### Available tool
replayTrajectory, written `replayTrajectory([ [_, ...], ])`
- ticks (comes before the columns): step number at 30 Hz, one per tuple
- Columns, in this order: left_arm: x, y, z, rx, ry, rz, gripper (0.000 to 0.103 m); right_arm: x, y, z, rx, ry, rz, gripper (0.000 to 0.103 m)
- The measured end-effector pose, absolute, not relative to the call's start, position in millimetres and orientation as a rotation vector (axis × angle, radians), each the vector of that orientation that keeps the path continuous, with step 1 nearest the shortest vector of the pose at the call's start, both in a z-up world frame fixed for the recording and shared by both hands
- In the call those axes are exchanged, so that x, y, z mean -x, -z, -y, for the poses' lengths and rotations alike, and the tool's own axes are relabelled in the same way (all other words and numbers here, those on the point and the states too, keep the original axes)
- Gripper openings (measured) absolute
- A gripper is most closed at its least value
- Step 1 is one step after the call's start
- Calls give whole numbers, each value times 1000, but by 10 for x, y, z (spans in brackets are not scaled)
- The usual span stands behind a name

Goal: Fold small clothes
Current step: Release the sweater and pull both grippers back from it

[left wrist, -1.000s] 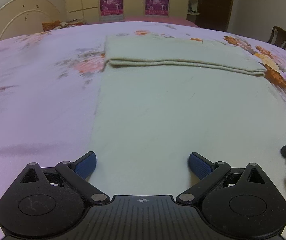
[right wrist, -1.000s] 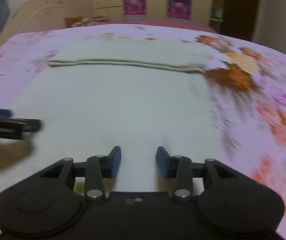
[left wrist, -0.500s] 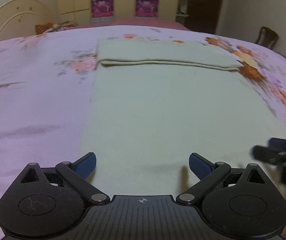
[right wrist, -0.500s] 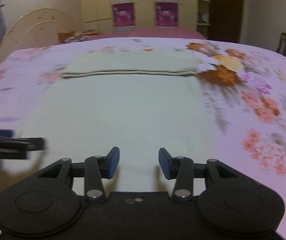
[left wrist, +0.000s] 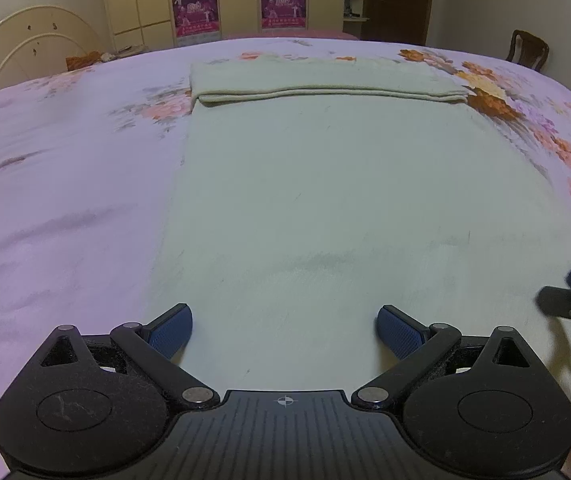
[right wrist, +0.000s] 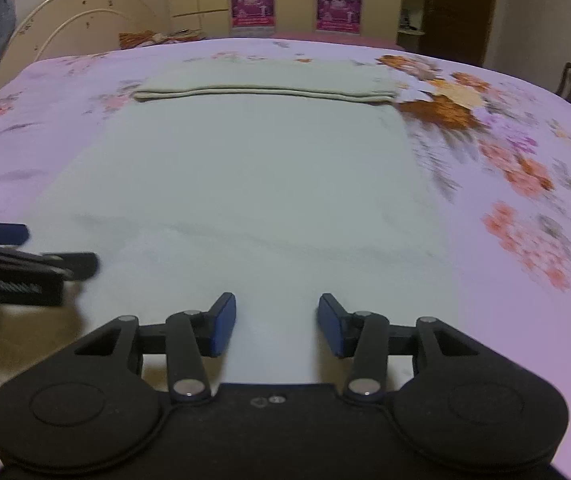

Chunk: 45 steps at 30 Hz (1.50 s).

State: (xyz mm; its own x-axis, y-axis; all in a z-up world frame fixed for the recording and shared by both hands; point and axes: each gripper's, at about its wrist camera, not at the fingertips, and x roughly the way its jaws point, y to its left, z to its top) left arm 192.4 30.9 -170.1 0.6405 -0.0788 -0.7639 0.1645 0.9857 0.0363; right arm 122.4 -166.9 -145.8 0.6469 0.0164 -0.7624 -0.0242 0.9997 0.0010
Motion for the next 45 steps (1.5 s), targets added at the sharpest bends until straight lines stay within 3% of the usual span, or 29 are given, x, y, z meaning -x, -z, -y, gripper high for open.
replayTrajectory([
  [18, -1719, 1719, -412, -63, 148, -904, 103, -908, 1426, 1594, -69, -40, -871, 52],
  [27, -1657, 1717, -433, -63, 158, -908, 103, -892, 1489, 1476, -7, -44, -869, 65],
  [32, -1610, 1703, -400, -90, 137, -918, 103, -869, 1535, 1415, 21, -34, -859, 81],
  [37, -1575, 1684, -469, -71, 157, -926, 103, -905, 1515, 1449, 9, -36, -896, 89],
  [39, -1555, 1625, -531, -60, 155, -937, 103, -893, 1459, 1507, -33, -29, -901, 84],
  [41, -1487, 1540, -651, -26, 105, -915, 103, -854, 1401, 1597, -74, -25, -897, 70],
  [45, -1382, 1469, -862, -36, 85, -899, 103, -726, 1319, 1842, -108, 39, -884, 69],
])
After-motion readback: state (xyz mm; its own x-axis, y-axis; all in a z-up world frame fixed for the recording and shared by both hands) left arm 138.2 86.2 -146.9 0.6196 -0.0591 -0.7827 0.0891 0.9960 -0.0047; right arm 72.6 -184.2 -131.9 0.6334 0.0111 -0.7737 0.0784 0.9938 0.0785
